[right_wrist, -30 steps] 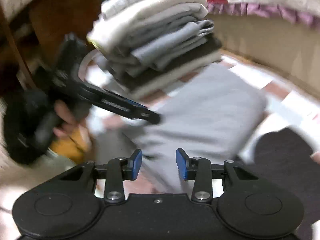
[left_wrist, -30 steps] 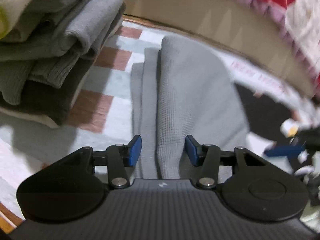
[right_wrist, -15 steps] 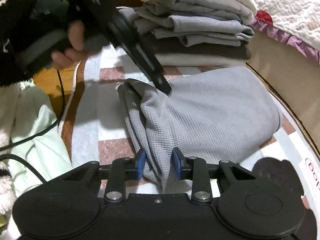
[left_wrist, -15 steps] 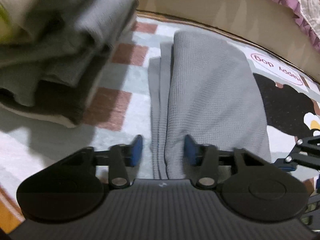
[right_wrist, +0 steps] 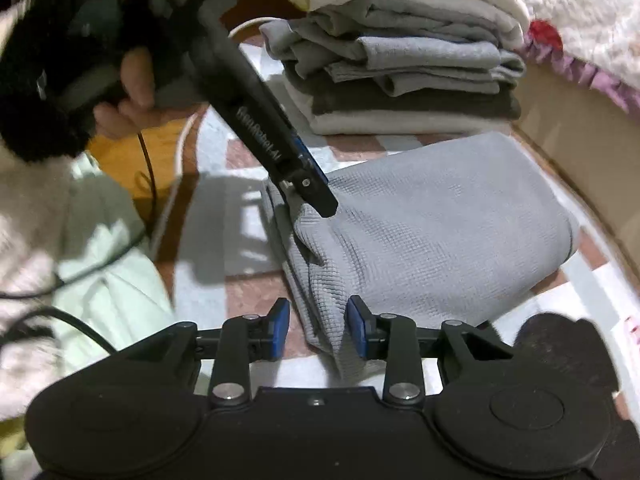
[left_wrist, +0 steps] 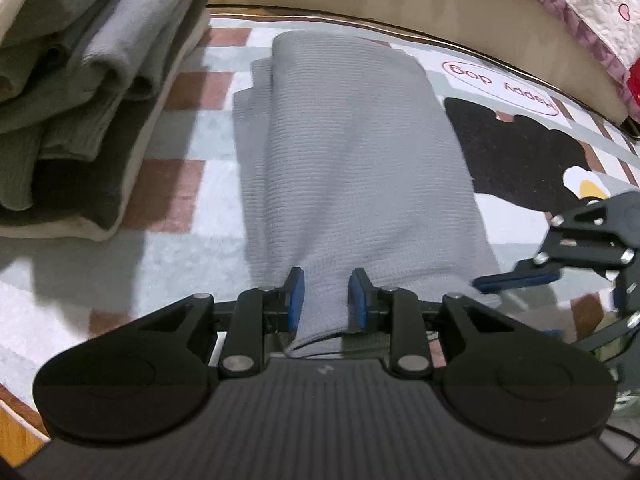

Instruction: Fold clothes

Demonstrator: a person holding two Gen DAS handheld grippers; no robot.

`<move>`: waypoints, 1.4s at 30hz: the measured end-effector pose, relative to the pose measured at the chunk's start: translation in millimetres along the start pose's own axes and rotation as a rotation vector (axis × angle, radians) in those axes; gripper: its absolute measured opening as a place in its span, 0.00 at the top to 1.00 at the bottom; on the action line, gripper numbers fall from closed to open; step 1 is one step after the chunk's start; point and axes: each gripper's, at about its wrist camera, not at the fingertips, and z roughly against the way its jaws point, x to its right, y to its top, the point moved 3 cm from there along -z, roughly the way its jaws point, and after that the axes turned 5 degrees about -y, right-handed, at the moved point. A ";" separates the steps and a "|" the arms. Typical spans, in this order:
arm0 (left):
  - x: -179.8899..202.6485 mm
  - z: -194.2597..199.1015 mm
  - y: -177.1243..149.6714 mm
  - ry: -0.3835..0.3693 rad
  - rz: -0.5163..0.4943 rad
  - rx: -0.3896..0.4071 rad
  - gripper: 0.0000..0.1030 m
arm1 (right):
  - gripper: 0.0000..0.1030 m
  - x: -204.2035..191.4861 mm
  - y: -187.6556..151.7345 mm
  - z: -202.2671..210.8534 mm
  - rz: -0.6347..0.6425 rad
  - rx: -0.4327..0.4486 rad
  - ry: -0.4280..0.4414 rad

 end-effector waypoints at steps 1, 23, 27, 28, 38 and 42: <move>-2.2 1.0 -0.7 -0.008 0.015 0.002 0.75 | 0.66 13.1 4.7 5.2 -0.069 0.013 0.015; -37.7 17.7 -17.9 0.056 0.258 0.077 0.49 | 0.44 195.3 31.9 -57.0 -0.767 0.027 -0.189; -63.8 29.7 -26.9 -0.056 0.505 0.136 0.49 | 0.42 189.9 -1.9 -44.7 -0.971 0.021 -0.033; -67.6 31.3 -28.8 -0.080 0.547 0.146 0.49 | 0.42 182.9 -11.0 -44.4 -0.996 0.003 0.018; -67.8 16.3 -31.7 -0.137 0.615 0.128 0.49 | 0.39 85.7 -58.4 -37.5 -1.120 -0.071 0.346; -63.2 30.0 -27.6 -0.098 0.582 0.191 0.49 | 0.29 73.2 -49.8 -50.3 -1.179 -0.068 0.389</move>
